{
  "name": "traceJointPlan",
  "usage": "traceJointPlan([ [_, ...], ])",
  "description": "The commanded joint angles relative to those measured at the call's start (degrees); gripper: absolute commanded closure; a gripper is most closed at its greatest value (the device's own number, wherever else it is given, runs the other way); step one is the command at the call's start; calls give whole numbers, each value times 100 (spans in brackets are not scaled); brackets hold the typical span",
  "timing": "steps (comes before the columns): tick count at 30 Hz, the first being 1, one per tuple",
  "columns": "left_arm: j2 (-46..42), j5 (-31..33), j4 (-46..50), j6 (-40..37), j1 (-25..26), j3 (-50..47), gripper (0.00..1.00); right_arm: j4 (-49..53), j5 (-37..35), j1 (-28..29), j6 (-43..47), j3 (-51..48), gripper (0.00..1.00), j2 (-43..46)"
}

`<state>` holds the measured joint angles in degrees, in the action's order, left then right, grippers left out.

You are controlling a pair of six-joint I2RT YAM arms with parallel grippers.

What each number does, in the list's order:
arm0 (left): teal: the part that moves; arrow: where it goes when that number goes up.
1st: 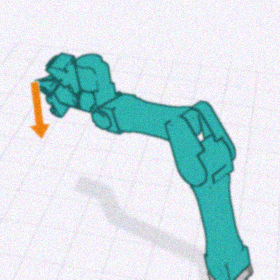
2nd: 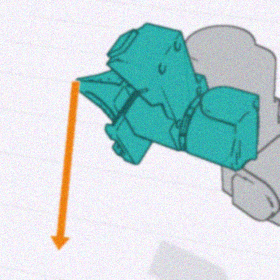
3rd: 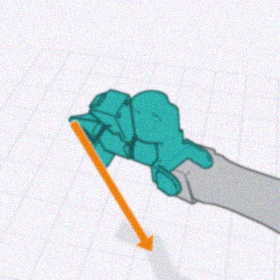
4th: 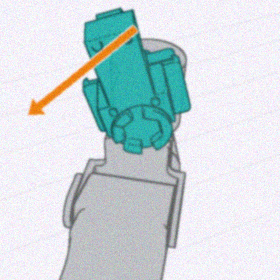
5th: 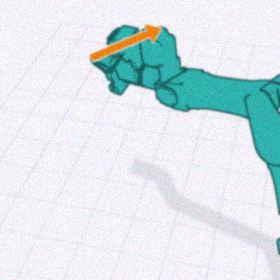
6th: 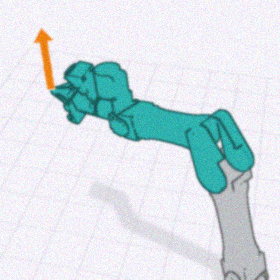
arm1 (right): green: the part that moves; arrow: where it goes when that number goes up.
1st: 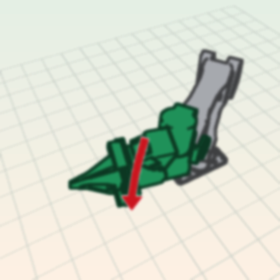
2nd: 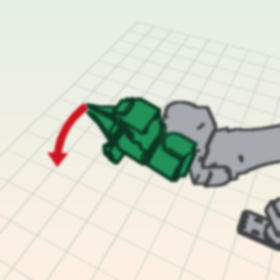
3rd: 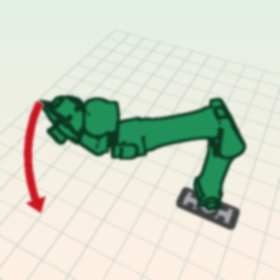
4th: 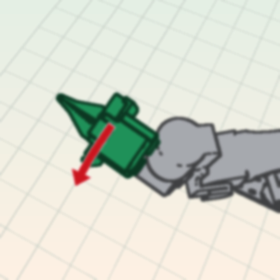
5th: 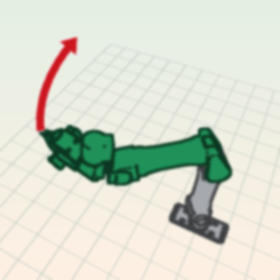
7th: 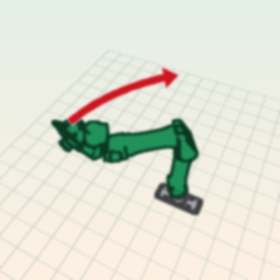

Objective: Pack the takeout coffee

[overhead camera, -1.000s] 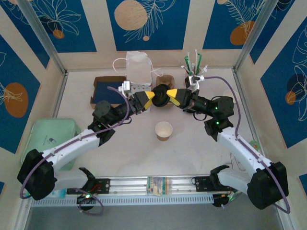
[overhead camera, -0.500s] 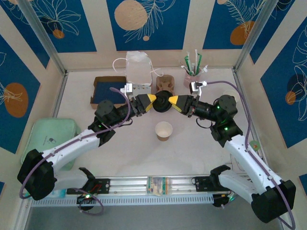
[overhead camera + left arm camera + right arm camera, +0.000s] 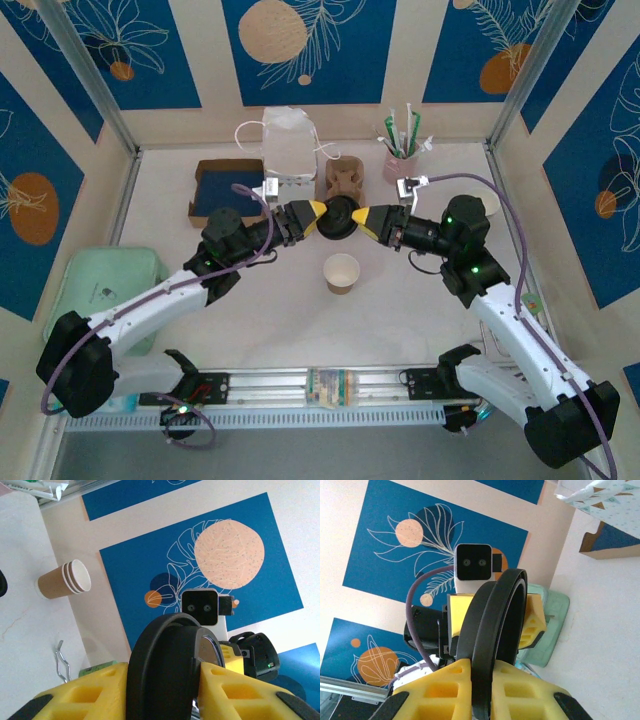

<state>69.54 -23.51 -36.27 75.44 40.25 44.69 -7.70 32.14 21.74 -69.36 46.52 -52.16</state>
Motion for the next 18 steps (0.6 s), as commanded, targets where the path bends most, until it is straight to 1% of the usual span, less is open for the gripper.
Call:
traceJointPlan([
  [1, -82, -41, -432, -140, 27, 71, 62, 924, -146, 24, 356, 16, 87, -5],
  [12, 58, -31, -425, -221, 22, -137, 61, 1283, -191, -58, 591, -186, 86, 8],
  [18, 57, -4, -368, -291, 33, -241, 60, 1260, -176, -99, 599, -378, 90, 39],
])
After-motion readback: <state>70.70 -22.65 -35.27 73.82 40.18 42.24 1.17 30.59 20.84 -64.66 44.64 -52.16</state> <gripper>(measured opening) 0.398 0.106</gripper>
